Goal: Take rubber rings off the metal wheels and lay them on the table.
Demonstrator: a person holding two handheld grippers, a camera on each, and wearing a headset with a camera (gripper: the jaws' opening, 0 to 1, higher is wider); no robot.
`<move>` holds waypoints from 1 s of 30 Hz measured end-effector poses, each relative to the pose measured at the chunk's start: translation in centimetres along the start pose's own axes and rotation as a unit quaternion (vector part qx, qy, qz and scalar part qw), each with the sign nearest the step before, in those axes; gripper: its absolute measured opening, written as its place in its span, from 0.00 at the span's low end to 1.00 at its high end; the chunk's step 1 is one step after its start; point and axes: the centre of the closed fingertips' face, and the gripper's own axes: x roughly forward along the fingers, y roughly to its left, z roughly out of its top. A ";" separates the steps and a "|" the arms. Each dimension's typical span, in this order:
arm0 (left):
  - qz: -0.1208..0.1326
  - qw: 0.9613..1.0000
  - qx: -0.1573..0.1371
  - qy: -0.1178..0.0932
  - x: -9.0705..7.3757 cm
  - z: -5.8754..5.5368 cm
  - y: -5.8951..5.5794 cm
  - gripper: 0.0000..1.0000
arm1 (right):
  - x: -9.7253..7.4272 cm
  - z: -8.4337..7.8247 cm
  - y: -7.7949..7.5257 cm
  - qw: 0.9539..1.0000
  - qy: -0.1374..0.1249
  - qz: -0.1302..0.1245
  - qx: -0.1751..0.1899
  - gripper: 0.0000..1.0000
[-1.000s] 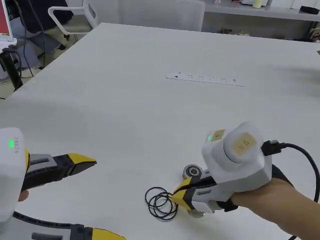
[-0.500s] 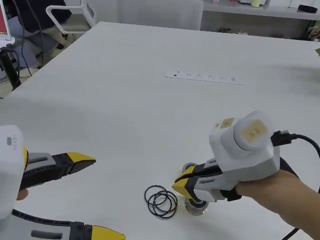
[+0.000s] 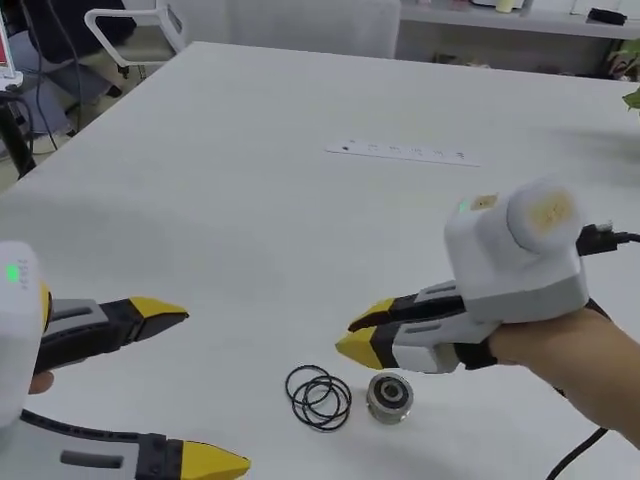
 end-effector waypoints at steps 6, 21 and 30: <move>-0.006 1.000 -0.003 -0.007 0.0 0.2 -0.2 0.77 | -1.0 1.5 0.6 1.000 -0.018 0.007 -0.015 0.26; -0.017 0.999 -0.014 -0.028 -0.1 0.8 -0.4 0.82 | -5.8 4.3 1.0 0.995 -0.095 -0.016 -0.031 0.57; -0.019 0.999 -0.018 -0.037 -0.1 1.1 -0.4 0.84 | -8.5 2.3 0.6 0.993 -0.111 -0.029 -0.027 0.76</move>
